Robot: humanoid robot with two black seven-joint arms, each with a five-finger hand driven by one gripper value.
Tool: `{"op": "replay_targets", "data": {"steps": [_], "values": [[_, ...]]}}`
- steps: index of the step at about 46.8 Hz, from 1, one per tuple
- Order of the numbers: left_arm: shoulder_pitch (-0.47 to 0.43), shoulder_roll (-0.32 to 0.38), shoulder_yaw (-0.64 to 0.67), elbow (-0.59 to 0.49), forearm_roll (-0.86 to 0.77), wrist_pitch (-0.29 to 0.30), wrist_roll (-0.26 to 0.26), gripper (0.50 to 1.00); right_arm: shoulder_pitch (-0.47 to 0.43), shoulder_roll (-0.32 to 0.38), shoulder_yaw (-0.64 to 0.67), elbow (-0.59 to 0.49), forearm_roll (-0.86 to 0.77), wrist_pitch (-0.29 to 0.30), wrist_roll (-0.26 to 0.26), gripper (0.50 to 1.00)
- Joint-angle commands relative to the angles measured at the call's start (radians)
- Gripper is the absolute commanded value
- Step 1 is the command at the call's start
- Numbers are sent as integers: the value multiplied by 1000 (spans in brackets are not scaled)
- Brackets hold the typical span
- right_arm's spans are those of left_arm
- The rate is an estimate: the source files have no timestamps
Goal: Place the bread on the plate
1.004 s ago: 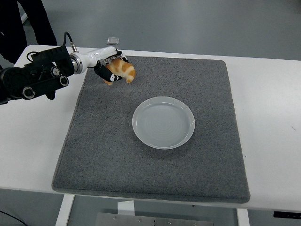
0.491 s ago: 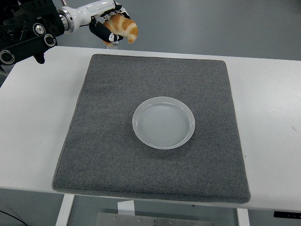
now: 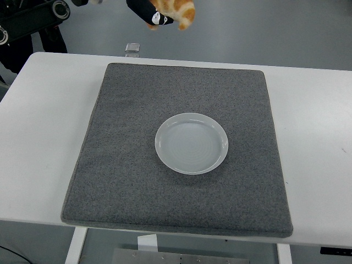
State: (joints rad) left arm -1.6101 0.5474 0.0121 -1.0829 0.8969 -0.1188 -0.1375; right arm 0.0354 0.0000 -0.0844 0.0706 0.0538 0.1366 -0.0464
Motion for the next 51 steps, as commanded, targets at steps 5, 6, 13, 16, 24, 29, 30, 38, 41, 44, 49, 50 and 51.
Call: {"op": "replay_targets", "data": {"steps": [5, 6, 13, 16, 24, 29, 30, 38, 41, 44, 49, 50, 51], "values": [[-11, -78, 0, 0, 5, -38, -19, 500, 0, 0, 0, 0, 0, 0, -1, 952], [-11, -87, 0, 0, 7, -41, -22, 500, 0, 0, 0, 0, 1, 0, 0, 952], [-1, -153, 6, 1, 23, -48, -71, 500, 0, 0, 0, 0, 0, 0, 0, 952], [4, -179, 9, 0, 39, -61, -82, 500, 0, 0, 0, 0, 0, 0, -1, 952], [30, -230, 12, -9, 94, -70, -97, 500, 0, 0, 0, 0, 0, 0, 0, 952], [65, -236, 14, -25, 142, -79, -97, 500, 0, 0, 0, 0, 0, 0, 0, 952], [74, -236, 14, -28, 151, -79, -97, 500, 0, 0, 0, 0, 0, 0, 0, 954], [154, -236, 16, -34, 212, -79, -97, 500, 0, 0, 0, 0, 0, 0, -1, 952], [179, -236, 16, -34, 235, -79, -97, 500, 0, 0, 0, 0, 0, 0, -1, 952], [200, -236, 16, -34, 250, -78, -97, 500, 0, 0, 0, 0, 0, 0, 0, 952], [226, -236, 16, -31, 261, -79, -96, 500, 0, 0, 0, 0, 0, 0, 0, 952], [229, -236, 17, -31, 266, -79, -97, 500, 0, 0, 0, 0, 0, 0, 0, 952], [233, -236, 17, -29, 269, -78, -97, 500, 0, 0, 0, 0, 0, 0, 0, 952]]}}
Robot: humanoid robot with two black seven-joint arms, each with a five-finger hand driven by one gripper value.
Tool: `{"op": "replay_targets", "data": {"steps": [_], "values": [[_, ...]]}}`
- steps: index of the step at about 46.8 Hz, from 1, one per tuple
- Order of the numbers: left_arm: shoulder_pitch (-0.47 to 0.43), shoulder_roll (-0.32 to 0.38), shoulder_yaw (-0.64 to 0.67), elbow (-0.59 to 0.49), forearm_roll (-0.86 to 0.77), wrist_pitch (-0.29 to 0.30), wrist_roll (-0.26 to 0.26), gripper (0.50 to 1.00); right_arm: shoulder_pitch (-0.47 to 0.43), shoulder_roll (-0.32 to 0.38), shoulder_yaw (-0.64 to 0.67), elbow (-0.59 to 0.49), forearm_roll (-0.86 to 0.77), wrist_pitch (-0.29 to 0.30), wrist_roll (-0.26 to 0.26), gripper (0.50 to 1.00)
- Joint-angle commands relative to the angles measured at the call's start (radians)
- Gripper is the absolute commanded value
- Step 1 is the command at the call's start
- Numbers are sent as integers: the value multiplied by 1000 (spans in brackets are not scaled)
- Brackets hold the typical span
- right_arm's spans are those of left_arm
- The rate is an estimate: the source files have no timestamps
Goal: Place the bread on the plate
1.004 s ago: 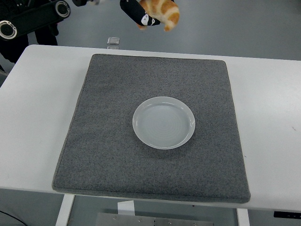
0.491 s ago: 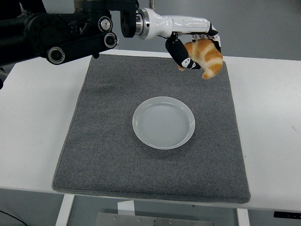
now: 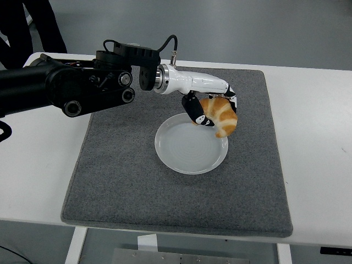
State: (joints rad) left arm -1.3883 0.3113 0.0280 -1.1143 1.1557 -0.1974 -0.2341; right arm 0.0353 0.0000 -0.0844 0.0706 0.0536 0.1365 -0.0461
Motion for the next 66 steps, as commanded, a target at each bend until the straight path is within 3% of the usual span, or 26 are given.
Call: {"op": "replay_targets", "data": {"steps": [1, 24, 66], "values": [[15, 0, 3, 1, 13, 1, -1, 500, 0, 0, 0, 0, 0, 0, 0, 952], [95, 9, 32, 10, 110, 1, 1, 500, 0, 0, 0, 0, 0, 0, -1, 952], [134, 5, 72, 27, 164, 16, 6, 500, 0, 0, 0, 0, 0, 0, -1, 952]]}}
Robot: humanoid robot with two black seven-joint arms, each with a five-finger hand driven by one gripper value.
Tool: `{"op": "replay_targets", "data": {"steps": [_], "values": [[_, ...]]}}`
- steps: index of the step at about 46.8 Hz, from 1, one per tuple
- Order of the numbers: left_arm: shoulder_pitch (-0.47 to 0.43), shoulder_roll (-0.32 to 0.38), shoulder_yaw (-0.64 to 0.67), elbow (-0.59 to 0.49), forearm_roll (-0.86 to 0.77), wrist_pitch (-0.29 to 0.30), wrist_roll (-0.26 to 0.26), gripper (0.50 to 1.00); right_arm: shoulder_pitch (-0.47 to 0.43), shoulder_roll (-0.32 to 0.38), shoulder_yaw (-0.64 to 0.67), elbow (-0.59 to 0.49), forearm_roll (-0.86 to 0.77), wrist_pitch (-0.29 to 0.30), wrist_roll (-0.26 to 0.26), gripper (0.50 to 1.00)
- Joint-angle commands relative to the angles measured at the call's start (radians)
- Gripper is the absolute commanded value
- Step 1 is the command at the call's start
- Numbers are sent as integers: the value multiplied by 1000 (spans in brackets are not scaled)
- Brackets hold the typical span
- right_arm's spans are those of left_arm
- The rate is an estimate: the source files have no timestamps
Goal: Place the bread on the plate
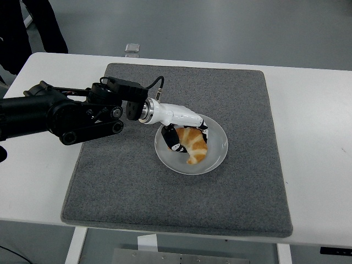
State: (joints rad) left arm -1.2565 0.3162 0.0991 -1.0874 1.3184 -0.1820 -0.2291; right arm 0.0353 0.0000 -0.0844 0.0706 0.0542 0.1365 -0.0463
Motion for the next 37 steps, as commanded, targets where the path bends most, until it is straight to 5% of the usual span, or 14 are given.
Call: {"op": "replay_targets", "data": {"steps": [1, 15, 23, 30, 32, 34, 37], "values": [[3, 0, 1, 0, 1, 2, 1, 500, 0, 0, 0, 0, 0, 0, 0, 952], [8, 0, -2, 0, -1, 29, 1, 505, 0, 0, 0, 0, 0, 0, 0, 952], [8, -2, -2, -2, -8, 50, 1, 775, 0, 0, 0, 0, 0, 0, 0, 952], [9, 0, -7, 0, -18, 52, 1, 825, 0, 0, 0, 0, 1, 0, 0, 952], [9, 0, -10, 0, -19, 53, 1, 885, 0, 0, 0, 0, 0, 0, 0, 952], [9, 0, -12, 0, -21, 56, 1, 1000, 0, 0, 0, 0, 0, 0, 0, 952], [9, 0, -13, 0, -22, 73, 1, 999, 0, 0, 0, 0, 1, 0, 0, 952]]}}
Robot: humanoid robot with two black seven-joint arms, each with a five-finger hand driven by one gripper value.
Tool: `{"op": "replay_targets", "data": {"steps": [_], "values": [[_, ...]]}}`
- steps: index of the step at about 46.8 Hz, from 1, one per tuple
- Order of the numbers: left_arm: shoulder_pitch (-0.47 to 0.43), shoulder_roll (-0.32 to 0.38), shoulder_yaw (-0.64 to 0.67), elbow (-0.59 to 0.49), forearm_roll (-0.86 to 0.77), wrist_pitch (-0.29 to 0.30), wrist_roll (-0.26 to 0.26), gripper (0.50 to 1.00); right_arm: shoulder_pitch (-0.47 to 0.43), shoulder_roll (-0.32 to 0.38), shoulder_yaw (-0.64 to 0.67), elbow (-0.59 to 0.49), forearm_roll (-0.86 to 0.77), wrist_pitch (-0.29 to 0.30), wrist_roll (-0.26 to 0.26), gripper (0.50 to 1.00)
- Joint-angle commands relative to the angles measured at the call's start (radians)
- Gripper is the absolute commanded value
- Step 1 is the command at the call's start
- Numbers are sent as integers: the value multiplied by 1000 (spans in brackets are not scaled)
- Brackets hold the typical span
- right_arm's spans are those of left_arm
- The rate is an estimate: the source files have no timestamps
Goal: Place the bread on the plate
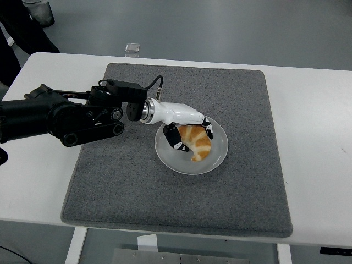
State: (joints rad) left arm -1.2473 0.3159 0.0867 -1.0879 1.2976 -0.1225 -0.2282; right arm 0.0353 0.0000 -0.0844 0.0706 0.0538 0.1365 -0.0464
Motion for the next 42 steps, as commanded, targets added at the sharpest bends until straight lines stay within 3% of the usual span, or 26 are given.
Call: {"op": "replay_targets", "data": {"steps": [1, 18, 42], "values": [[0, 0, -1, 0, -3, 18, 0, 999, 0, 0, 0, 0, 1, 0, 0, 952], [-3, 12, -77, -6, -144, 31, 0, 1000, 0, 0, 0, 0, 0, 0, 0, 952], [-3, 115, -298, 11, -507, 37, 3, 1000, 0, 0, 0, 0, 0, 0, 0, 952]]}}
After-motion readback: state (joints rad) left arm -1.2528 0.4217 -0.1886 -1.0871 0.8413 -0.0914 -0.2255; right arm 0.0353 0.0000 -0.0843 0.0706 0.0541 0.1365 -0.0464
